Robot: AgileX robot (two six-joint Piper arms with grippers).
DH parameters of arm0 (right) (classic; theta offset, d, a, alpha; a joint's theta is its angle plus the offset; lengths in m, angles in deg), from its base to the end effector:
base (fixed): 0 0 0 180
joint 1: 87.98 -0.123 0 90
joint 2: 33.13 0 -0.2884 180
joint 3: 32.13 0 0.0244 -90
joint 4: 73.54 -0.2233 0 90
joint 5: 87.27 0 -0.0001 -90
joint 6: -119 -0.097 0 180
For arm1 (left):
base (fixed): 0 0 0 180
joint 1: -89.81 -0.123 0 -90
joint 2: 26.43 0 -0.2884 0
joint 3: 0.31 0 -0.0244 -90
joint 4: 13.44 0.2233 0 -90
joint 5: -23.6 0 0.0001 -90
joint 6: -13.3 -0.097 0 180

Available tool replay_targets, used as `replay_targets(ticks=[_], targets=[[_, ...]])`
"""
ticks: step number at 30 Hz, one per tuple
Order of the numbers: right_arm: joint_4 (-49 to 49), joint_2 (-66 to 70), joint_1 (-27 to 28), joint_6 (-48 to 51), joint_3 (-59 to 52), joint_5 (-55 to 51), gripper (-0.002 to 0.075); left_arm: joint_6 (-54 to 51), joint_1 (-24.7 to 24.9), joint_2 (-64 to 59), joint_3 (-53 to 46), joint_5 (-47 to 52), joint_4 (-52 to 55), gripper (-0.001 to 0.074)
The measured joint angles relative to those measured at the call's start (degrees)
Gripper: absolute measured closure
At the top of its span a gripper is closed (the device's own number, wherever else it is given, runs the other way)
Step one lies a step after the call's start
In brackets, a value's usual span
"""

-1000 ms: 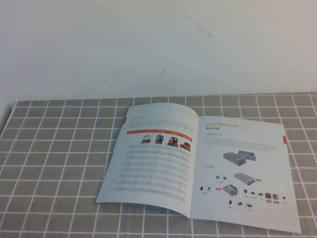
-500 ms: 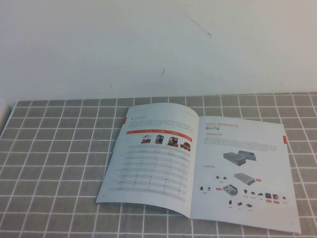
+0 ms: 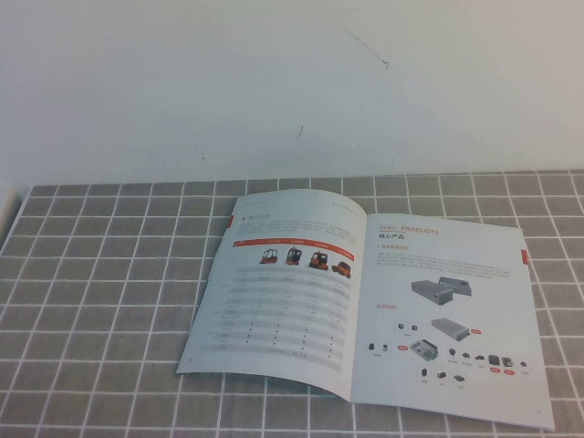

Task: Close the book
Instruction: 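Close the open booklet and leave it lying on the table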

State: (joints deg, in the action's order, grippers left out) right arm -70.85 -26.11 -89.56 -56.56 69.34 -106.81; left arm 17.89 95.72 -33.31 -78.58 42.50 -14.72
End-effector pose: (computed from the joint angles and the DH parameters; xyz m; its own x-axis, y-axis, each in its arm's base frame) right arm 0.0282 -0.0008 0.1746 -0.2565 -0.1285 -0.9580 -0.0439 0.9916 -0.1213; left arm 0.0280 -0.0036 0.1771 -0.2513 -0.0756 -0.9650 0.0850 0.9914 -0.0998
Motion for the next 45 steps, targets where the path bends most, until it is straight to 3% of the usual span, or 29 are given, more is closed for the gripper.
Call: replay_targets(ticks=[32, 38, 45], targets=[[1.49, 0.00, 0.00, 0.00, 0.00, 0.00, 0.0728, -2.43, 0.00, 0.00, 0.00, -0.45, 4.54, 0.0739], [7.77, 0.00, 0.00, 0.00, -0.35, 3.72, 0.0728, -2.55, 0.00, 0.00, -0.32, -10.01, 7.37, 0.0739], [10.98, 0.00, 0.00, 0.00, -0.35, 20.97, 0.0728, -2.55, 0.00, 0.00, -0.32, -30.85, 10.51, 0.0739]])
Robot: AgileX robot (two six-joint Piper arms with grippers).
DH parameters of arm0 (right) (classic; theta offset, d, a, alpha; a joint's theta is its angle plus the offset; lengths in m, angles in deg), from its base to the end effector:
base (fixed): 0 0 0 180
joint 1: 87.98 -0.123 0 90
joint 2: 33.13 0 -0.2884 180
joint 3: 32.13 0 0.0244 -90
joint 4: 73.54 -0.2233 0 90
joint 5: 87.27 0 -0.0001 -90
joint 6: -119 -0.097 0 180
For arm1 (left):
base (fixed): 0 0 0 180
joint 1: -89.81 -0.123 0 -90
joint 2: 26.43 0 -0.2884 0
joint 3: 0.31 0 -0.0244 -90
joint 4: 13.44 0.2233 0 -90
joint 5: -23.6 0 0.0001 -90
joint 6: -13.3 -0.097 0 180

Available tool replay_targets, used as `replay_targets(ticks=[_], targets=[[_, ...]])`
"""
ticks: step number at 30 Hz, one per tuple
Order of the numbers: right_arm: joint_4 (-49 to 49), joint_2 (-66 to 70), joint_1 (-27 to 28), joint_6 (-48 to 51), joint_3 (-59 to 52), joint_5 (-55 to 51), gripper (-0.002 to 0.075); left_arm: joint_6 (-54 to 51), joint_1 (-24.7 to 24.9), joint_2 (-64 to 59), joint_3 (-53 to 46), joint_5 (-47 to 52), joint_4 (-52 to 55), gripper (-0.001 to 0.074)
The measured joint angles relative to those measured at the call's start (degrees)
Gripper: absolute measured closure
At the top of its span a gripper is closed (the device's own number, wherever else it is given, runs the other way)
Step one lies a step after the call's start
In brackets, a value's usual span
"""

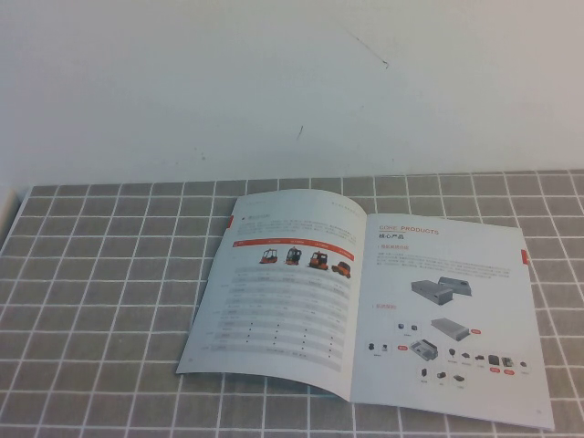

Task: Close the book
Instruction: 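Close the open booklet and leave it lying on the table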

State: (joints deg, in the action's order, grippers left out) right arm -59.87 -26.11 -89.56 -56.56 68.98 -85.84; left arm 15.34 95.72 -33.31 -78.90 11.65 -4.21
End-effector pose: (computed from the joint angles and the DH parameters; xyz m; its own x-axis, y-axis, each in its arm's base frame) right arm 0.0313 0.0014 0.2077 0.1011 -0.3081 -0.9460 -0.0021 0.9508 -0.3099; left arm 0.0269 -0.0060 0.2267 0.2940 0.0919 -0.9514 0.0996 0.9870 0.1261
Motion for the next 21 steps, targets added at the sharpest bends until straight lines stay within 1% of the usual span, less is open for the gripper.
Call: replay_targets(ticks=[6, 10, 15, 19, 21], targets=[[0.72, 0.00, 0.00, -1.46, 0.00, 20.65, 0.0728, -0.22, 0.00, 0.00, 0.00, -13.01, 2.64, 0.0739], [-1.41, 0.00, 0.00, -3.85, 0.00, 30.49, 0.0728, -0.47, 0.00, 0.00, 0.00, -17.18, 2.90, 0.0739], [-6.77, 0.00, 0.00, -3.88, 0.00, 32.41, 0.0728, -0.47, 0.00, 0.00, 0.00, -18.02, 2.99, 0.0739], [-8.16, 0.00, 0.00, -1.92, 0.00, 32.55, 0.0728, -0.96, 0.00, 0.00, 0.00, -18.02, 2.69, 0.0739], [-8.37, 0.00, 0.00, -1.23, 0.00, 32.55, 0.0728, -2.61, 0.00, 0.00, 0.00, -18.02, 0.32, 0.0739]])
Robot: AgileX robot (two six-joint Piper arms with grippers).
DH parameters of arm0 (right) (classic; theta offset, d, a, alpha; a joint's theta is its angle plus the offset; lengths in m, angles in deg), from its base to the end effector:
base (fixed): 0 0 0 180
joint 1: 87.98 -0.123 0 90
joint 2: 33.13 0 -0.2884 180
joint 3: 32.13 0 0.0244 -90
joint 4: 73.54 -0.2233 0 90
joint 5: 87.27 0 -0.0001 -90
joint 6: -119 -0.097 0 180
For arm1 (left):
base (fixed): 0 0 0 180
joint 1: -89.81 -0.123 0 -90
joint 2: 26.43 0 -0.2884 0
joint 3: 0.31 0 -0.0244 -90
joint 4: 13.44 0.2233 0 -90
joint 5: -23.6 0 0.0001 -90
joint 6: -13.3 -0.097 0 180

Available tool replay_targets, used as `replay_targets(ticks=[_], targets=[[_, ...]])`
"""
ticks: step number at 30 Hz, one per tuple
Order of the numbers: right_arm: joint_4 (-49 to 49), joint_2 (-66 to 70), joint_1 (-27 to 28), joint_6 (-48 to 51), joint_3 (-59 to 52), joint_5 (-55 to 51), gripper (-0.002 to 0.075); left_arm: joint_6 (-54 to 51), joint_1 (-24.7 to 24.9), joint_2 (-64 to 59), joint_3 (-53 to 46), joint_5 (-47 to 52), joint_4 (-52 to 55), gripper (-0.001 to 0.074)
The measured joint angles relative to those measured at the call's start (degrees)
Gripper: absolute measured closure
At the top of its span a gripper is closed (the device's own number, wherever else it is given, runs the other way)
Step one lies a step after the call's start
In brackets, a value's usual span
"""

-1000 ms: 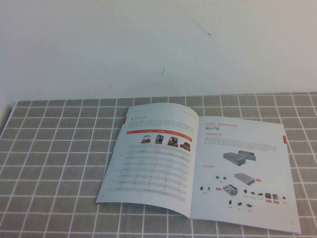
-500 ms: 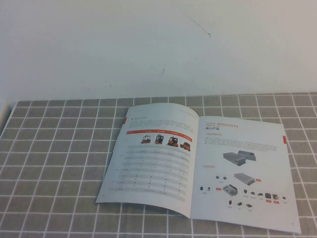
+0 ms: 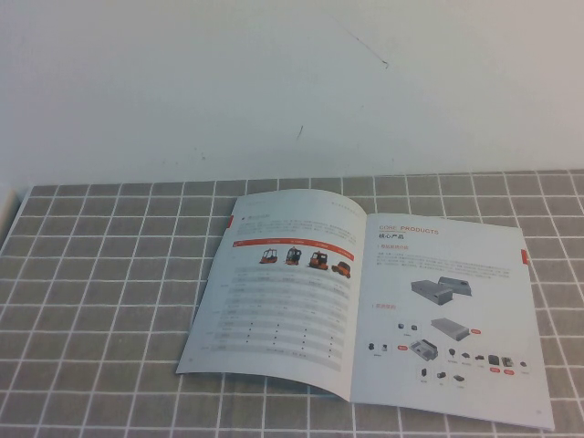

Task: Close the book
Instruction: 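Close the open booklet and leave it lying on the table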

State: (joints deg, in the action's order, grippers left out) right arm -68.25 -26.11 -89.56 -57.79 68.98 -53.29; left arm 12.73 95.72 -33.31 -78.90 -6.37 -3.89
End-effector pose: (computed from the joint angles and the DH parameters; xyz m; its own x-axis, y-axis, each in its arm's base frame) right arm 0.0111 0.0053 0.2580 0.6184 -0.1151 -0.7774 0.0138 0.9907 -0.1357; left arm 0.0135 -0.0095 0.2537 0.5781 0.0945 -0.8105 0.0828 0.9814 0.1735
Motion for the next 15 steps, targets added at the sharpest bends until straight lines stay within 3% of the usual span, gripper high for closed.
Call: replay_targets(ticks=[5, 9, 15], targets=[[-1.04, 0.00, 0.00, 1.29, 0.98, -3.41, 0.0728, -5.09, 0.00, 0.00, 0.00, 0.57, -12.87, 0.0739], [-1.16, 0.00, 0.00, 6.07, 8.05, -17.50, 0.0728, -13.18, 0.00, 0.00, 4.51, 11.37, -21.14, 0.0739], [-1.25, 3.97, 0.00, 10.41, 22.29, -42.70, 0.0728, -23.50, 0.00, -3.48, 17.46, 24.25, -22.64, 0.0739]])
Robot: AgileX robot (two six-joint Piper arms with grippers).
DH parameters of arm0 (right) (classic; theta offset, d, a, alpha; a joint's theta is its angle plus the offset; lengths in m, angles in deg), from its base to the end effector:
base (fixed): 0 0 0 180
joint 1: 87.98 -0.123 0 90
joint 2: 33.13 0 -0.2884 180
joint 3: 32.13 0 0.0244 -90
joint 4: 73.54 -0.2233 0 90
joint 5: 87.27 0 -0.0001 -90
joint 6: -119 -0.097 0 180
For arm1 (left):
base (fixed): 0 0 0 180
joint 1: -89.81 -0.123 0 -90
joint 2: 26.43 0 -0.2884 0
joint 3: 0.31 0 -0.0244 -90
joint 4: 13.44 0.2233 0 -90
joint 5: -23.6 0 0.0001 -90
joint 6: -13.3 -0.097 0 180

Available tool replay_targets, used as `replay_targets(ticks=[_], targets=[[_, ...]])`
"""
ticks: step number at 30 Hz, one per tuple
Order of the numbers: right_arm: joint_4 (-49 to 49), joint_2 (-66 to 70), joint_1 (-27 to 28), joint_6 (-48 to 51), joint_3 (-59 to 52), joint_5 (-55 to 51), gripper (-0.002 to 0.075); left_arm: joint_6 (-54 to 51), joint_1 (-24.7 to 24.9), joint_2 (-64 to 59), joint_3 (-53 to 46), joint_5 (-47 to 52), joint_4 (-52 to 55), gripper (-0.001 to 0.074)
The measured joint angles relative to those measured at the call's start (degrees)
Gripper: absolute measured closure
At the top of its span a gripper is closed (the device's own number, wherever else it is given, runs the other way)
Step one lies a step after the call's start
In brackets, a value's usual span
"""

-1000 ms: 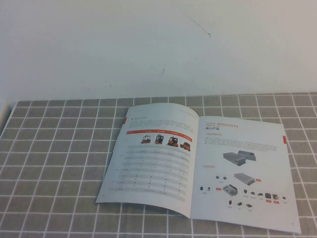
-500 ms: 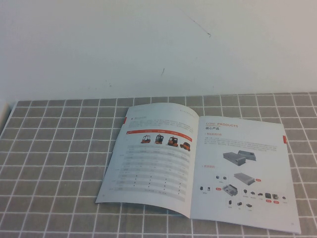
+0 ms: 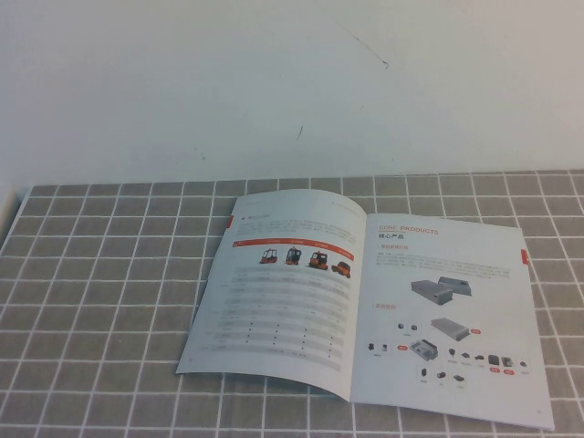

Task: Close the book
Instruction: 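Close the open booklet and leave it lying on the table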

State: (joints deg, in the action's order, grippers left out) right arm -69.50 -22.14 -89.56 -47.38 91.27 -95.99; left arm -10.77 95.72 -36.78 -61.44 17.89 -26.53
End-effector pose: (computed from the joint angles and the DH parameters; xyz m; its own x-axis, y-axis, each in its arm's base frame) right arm 0.0083 -0.0008 0.3086 0.2310 -0.2963 -0.9267 0.0553 0.9550 -0.2916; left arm 0.0090 0.0012 0.3084 0.4142 0.1496 -0.8978 0.0032 0.9861 0.1658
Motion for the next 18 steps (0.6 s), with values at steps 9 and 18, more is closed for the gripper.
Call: replay_targets(ticks=[9, 18], targets=[[-7.92, 21.17, 0.00, -1.72, 18.51, -17.90, 0.0728, -0.97, 0.00, -22.83, 19.84, 17.23, -1.28, 0.0739], [-15.06, 44.47, 0.00, 6.13, 29.00, -27.25, 0.0728, -0.41, 0.00, -50.97, 34.04, 37.65, -10.12, 0.0739]])
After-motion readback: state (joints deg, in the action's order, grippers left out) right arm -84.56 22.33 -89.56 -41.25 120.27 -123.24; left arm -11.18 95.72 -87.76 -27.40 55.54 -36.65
